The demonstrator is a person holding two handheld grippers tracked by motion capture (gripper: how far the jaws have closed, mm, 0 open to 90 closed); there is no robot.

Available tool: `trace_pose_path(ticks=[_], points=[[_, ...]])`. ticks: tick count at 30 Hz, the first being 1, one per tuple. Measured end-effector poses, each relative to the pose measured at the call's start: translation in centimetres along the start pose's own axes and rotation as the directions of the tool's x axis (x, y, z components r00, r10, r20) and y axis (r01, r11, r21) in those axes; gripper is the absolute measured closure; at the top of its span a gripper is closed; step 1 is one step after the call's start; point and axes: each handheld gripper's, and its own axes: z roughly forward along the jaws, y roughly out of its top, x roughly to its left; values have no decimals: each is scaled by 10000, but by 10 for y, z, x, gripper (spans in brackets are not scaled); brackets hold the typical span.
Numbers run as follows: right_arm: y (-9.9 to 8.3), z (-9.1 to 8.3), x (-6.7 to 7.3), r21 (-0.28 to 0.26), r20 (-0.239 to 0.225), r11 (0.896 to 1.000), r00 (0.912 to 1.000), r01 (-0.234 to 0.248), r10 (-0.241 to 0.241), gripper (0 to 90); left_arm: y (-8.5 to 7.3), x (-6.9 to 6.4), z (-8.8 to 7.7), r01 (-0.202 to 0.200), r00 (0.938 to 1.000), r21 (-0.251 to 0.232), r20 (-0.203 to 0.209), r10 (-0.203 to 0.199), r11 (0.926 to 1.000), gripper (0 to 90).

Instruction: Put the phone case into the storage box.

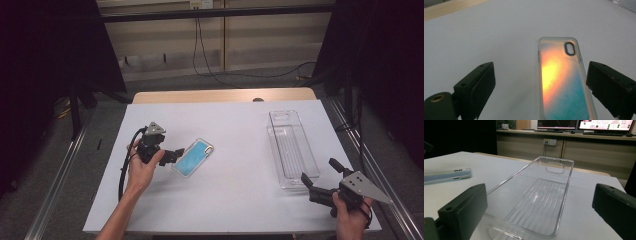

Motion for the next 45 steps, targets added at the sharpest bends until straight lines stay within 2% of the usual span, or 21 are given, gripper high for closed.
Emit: trace_pose_path(ticks=[1,4,6,9,13,15,16,21,22,25,26,27,28,30,31,32,35,37,40,44,45], points=[[0,0,0,0,0,10000,10000,0,0,0,0,0,0,0,10000,0,0,0,10000,87],[0,0,0,11,-3,10000,10000,3,-3,0,1,-5,3,-130,9995,169,300,125,9998,87],[0,0,0,2,-3,10000,10000,9,-9,0,2,-8,8,-81,9985,195,540,70,9998,78],[0,0,0,-19,-11,10000,10000,7,-7,0,3,-11,17,-396,9987,428,346,382,9983,96],[0,0,0,-10,-27,10000,10000,-2,2,0,3,-12,22,-176,9985,608,534,144,9980,93],[0,0,0,-2,-28,10000,10000,12,-12,0,3,-12,24,-200,9983,627,563,165,9978,91],[0,0,0,7,-22,10000,10000,15,-15,0,5,-13,28,-157,9981,941,609,99,9954,84],[0,0,1,12,-7,10000,10000,39,-39,0,8,-16,34,-197,9969,1231,779,101,9922,74],[0,0,0,9,-2,10000,10000,11,-11,0,11,-18,38,-151,9961,1490,885,19,9887,74],[0,0,0,7,-10,10000,10000,29,-29,0,12,-20,42,-266,9966,1617,811,136,9865,74],[0,0,0,5,-12,10000,10000,27,-27,0,13,-20,44,-272,9958,1733,903,116,9845,74],[0,0,0,5,-12,10000,10000,27,-27,0,14,-20,46,-342,9956,1886,923,169,9815,74],[0,0,0,0,-11,10000,10000,16,-16,0,15,-19,48,-262,9942,2048,1071,42,9785,74],[0,0,0,-12,-14,10000,10000,19,-19,0,15,-19,53,-223,9939,2385,1098,-41,9709,74],[0,0,0,-4,-16,10000,10000,6,-6,0,16,-18,54,-337,9934,2562,1146,43,9660,74],[0,0,0,-4,-20,10000,10000,10,-10,0,16,-19,57,-312,9936,2644,1129,12,9639,74],[0,0,0,6,-31,10000,10000,15,-15,0,16,-19,59,-328,9931,2626,1175,18,9643,72],[0,0,0,11,-24,10000,10000,14,-14,0,15,-20,61,-474,9915,2744,1292,121,9604,73],[0,0,0,42,-50,10000,10000,19,-18,0,14,-21,65,-539,9918,2889,1262,178,9559,77],[0,1,0,53,-69,10000,10000,55,-55,0,15,-22,69,-594,9934,2966,1115,272,9531,76],[0,1,0,53,-69,10000,10000,55,-55,0,15,-23,71,-482,9942,2939,1066,173,9546,76]])
